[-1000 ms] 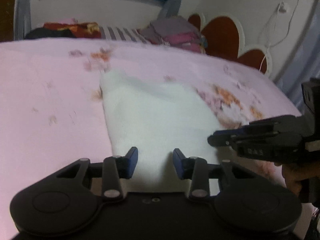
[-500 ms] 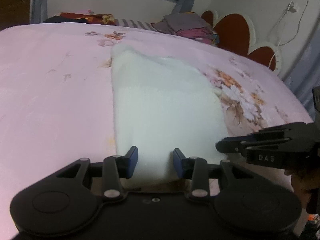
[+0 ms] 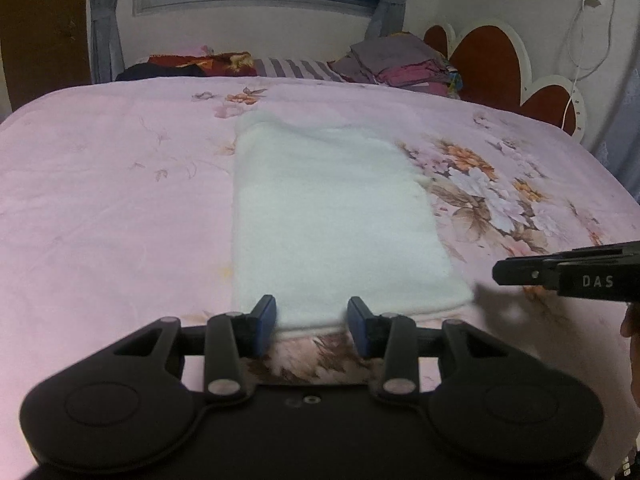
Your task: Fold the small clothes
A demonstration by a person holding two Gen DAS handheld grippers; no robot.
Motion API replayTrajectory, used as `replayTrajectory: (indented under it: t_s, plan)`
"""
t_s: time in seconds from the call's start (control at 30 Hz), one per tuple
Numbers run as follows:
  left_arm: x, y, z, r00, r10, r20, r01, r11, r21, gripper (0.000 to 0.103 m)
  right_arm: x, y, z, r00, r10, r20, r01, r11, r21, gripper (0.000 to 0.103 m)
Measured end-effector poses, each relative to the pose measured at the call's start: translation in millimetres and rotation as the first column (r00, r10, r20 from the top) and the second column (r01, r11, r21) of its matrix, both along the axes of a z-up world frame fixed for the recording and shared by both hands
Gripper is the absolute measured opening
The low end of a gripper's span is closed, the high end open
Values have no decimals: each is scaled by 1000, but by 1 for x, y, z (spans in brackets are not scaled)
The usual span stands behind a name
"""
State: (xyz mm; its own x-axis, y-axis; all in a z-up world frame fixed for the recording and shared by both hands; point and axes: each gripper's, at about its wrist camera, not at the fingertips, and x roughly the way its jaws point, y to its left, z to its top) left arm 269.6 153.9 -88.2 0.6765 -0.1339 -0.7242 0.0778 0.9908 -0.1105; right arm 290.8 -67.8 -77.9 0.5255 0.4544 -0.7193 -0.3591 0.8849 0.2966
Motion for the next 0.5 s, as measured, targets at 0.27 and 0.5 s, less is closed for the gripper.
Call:
replayTrajectory:
  t_s: [0.27, 0.5]
  plan:
    - [-44, -26, 23, 999, -3, 52, 2, 1000, 31, 46, -45, -24, 24, 998, 3, 57, -4, 1000, 9, 11]
    - [-89, -34, 44, 993, 42, 109, -45, 999, 28, 63, -87, -34, 44, 994, 17, 107, -19, 1000, 23, 11]
